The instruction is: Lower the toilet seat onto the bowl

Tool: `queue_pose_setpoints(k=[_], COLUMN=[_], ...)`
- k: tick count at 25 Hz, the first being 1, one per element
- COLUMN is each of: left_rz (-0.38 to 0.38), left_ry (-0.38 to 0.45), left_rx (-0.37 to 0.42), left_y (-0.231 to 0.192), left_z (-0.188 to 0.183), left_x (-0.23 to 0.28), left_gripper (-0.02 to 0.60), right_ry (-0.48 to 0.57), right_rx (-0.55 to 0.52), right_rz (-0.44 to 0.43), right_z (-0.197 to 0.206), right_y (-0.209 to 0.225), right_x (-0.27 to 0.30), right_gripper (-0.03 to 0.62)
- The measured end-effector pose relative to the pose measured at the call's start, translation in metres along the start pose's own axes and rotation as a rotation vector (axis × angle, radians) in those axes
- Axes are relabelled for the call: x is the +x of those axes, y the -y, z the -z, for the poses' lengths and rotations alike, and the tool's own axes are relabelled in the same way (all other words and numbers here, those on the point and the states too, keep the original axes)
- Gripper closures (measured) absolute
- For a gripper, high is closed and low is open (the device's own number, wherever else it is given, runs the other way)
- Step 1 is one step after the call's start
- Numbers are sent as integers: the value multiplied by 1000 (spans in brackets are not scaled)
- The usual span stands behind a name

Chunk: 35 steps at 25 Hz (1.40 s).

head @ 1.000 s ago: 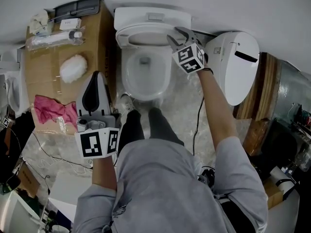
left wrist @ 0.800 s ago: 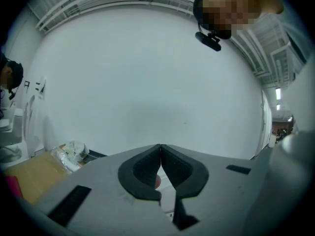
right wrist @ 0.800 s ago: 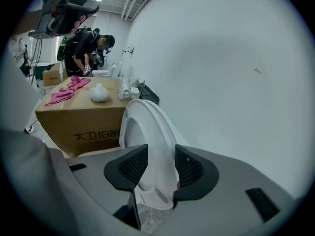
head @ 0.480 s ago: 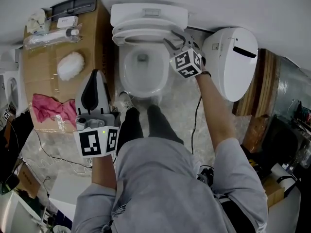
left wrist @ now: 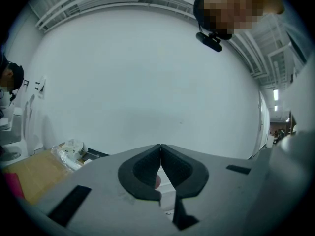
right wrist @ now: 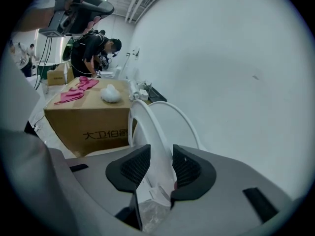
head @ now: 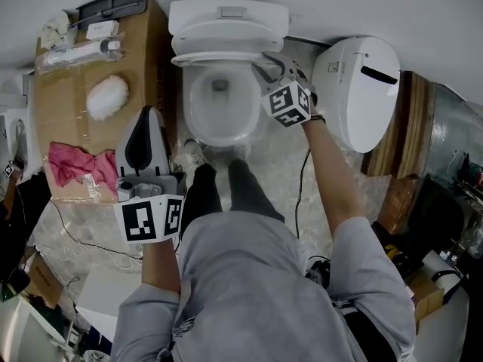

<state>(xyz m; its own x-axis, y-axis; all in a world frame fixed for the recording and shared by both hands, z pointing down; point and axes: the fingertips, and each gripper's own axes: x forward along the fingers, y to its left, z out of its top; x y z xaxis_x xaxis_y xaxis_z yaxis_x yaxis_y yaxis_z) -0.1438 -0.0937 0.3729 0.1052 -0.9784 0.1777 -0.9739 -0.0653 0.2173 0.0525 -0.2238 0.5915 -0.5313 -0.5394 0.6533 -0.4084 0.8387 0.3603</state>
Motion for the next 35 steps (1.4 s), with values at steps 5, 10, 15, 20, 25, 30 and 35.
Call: queue_pose_setpoints(k=[5, 10, 15, 20, 25, 30, 35], left_rz=[3, 8, 12, 17, 25, 27, 31], left_ry=[-3, -7, -11, -18, -20, -26, -36], left_rx=[-3, -3, -5, -7, -7, -9, -11], left_y=[5, 9, 14, 16, 20, 21, 22], left_z=[1, 6, 11, 17, 21, 23, 30], left_x=[-3, -6, -9, -12, -16, -20, -21], left_gripper=[581, 581, 581, 581, 581, 581, 581], right_ry=[-1, -3, -22, -22, -32, -42, -49], right_rx=[-15, -36, -54, -104, -162, -192, -209], right_rz=[6, 8, -22, -45, -88, -142, -181], right_z=[4, 10, 23, 29, 40, 51, 64], right_y=[-8, -18, -36, -58, -83, -110, -134], right_x=[-7, -14, -20, -28, -37, -46, -51], right_gripper=[485, 528, 539, 542, 545, 543, 540])
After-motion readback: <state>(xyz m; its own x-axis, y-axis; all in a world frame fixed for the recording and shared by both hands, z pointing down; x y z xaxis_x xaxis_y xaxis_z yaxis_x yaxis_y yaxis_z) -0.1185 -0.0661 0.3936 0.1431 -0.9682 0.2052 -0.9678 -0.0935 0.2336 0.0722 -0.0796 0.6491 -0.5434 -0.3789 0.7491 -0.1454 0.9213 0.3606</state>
